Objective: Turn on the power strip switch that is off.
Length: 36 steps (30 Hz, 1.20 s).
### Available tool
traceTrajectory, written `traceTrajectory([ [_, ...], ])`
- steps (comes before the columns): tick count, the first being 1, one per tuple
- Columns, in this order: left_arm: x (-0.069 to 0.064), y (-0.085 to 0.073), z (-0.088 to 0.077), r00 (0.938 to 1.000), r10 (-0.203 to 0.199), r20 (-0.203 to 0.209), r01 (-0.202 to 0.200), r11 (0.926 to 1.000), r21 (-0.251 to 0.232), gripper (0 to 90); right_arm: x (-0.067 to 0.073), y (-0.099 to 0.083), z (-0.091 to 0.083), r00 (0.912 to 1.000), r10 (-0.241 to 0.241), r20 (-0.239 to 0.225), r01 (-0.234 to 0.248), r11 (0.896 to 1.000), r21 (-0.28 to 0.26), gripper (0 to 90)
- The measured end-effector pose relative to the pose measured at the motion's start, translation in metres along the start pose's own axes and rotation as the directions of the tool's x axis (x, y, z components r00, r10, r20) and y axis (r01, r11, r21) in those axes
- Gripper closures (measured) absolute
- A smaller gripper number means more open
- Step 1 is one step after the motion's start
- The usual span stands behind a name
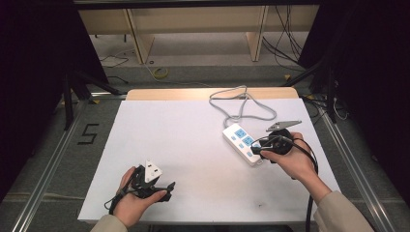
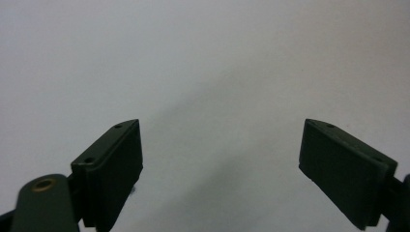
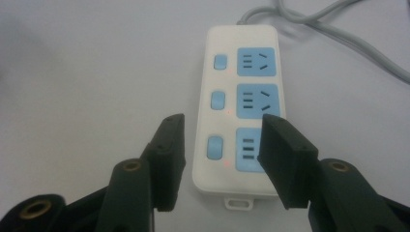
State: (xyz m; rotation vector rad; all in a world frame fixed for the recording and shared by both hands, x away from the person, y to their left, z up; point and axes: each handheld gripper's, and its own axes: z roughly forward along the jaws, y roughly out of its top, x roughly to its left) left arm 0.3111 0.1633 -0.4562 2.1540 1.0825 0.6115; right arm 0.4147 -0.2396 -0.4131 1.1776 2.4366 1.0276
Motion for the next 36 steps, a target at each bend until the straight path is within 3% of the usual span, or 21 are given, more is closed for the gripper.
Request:
traceTrajectory([
  [13,0.000,0.000,0.001,1.0000,-0.003,-0.003,0.003,1.0000,0.000,15.1,-0.002,-0.019,-0.008,0.9999,0.017,-0.002,-0.017,1.000,-0.011,47.3],
  [36,0.001,-0.001,0.001,0.9999,-0.014,-0.007,0.014,0.9999,0.007,15.1,-0.006,-0.066,-0.038,0.9999,0.008,0.008,-0.007,0.989,-0.148,39.9],
])
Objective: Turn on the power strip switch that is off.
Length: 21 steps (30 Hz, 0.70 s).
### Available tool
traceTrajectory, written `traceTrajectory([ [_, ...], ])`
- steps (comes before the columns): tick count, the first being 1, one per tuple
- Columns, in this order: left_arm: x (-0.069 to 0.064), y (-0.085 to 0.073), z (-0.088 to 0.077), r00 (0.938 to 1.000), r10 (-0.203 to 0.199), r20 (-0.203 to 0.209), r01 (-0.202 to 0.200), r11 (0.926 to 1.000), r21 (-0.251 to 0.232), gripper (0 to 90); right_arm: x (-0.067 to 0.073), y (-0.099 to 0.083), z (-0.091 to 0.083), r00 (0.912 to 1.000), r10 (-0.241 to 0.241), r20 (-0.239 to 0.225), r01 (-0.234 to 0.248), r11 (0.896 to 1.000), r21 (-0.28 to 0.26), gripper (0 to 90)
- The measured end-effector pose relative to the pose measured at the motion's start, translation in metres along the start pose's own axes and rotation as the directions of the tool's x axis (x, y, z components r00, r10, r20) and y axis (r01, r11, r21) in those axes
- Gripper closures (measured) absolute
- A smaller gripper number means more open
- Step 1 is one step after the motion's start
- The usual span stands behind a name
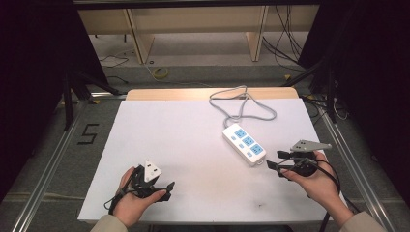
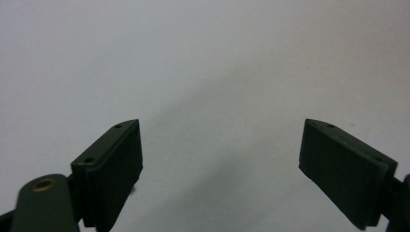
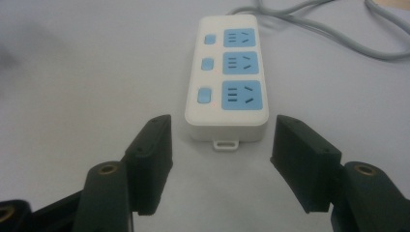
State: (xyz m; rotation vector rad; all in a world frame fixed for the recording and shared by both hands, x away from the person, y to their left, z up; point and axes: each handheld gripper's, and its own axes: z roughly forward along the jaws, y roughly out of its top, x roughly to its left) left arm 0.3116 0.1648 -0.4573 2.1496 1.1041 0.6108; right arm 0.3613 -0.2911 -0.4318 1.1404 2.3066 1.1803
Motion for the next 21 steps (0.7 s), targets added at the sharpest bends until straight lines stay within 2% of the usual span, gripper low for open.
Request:
traceTrajectory([
  [15,0.000,-0.001,-0.001,1.0000,0.000,0.006,0.000,1.0000,0.005,15.1,0.003,-0.025,-0.017,1.0000,0.001,-0.010,-0.002,0.999,-0.042,37.7],
  [21,0.000,-0.001,-0.001,1.0000,0.000,0.008,0.000,1.0000,0.005,15.1,0.003,-0.026,-0.020,1.0000,-0.004,-0.001,0.004,0.998,-0.057,37.7],
])
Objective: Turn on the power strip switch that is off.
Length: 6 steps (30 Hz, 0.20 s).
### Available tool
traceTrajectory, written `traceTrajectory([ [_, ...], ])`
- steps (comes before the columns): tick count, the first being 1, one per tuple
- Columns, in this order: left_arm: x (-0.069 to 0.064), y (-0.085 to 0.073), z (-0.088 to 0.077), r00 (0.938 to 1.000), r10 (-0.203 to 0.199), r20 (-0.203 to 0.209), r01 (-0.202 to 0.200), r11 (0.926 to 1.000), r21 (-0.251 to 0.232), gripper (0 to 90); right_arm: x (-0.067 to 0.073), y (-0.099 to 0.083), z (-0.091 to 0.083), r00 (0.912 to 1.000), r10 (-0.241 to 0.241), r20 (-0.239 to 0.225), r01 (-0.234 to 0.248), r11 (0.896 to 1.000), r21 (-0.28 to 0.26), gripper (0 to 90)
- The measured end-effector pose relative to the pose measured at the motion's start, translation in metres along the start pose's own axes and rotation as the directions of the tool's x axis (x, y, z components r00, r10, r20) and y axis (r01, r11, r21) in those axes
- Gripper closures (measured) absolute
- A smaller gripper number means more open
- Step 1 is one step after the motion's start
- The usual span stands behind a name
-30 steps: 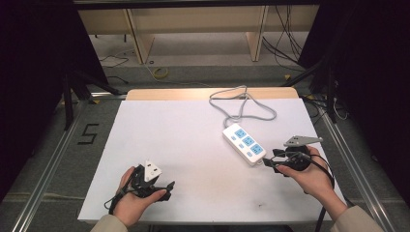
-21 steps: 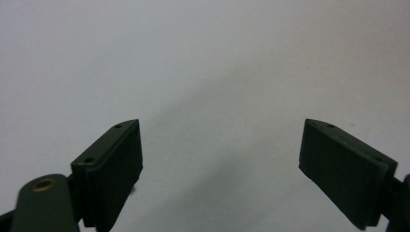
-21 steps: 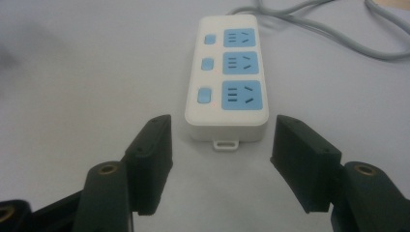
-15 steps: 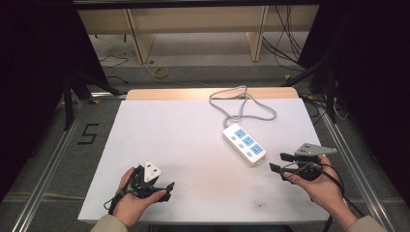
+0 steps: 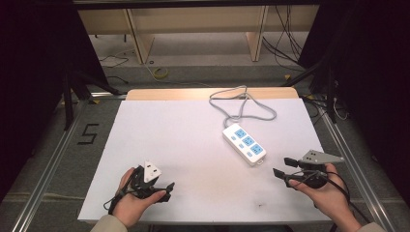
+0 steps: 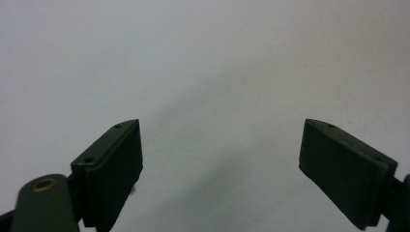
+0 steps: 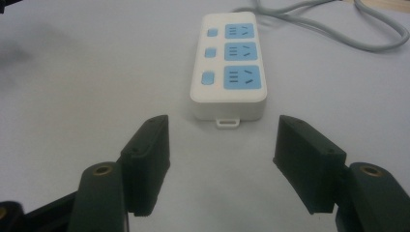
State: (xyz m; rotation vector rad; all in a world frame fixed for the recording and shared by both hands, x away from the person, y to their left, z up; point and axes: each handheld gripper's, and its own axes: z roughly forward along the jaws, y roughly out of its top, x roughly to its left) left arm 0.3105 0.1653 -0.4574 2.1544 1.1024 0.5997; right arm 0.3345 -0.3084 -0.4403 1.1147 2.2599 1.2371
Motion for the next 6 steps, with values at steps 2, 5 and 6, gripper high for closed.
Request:
traceTrajectory([
  [2,-0.0001,0.0001,0.0000,1.0000,0.000,0.001,0.000,1.0000,0.000,15.1,-0.0004,-0.0003,0.0001,1.0000,0.000,0.001,0.000,1.000,0.001,37.6],
  [5,-0.0006,0.0004,0.0014,1.0000,-0.002,0.006,0.002,1.0000,0.003,15.1,-0.0003,-0.0008,0.0008,1.0000,0.009,0.002,-0.009,1.000,0.005,37.5],
  [6,-0.0011,0.0008,0.0019,0.9999,-0.006,0.010,0.006,1.0000,0.002,15.1,-0.0004,-0.0009,0.0011,1.0000,0.010,0.001,-0.010,1.000,0.005,37.3],
])
